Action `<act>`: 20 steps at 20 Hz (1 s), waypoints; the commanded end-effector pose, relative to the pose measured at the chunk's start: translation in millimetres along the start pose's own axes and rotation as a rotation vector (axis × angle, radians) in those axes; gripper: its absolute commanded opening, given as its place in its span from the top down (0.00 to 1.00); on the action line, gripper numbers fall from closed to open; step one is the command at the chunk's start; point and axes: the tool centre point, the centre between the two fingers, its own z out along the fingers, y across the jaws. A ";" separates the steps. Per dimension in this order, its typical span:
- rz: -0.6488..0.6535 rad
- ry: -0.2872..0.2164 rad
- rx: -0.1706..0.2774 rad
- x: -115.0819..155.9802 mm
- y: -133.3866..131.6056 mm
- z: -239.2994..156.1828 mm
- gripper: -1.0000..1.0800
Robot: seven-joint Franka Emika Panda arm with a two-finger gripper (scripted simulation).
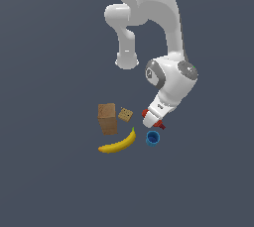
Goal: Pick up a designated object from a clutter of objects.
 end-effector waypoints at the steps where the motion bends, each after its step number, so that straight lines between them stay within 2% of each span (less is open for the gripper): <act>1: -0.051 0.005 -0.002 5.8 -11.6 10.4 0.00; 6: -0.097 0.009 -0.003 10.5 -22.8 19.8 0.00; 11: -0.092 0.007 -0.002 9.9 -22.1 22.1 0.00; 20: -0.098 0.009 -0.002 10.0 -23.7 48.6 0.00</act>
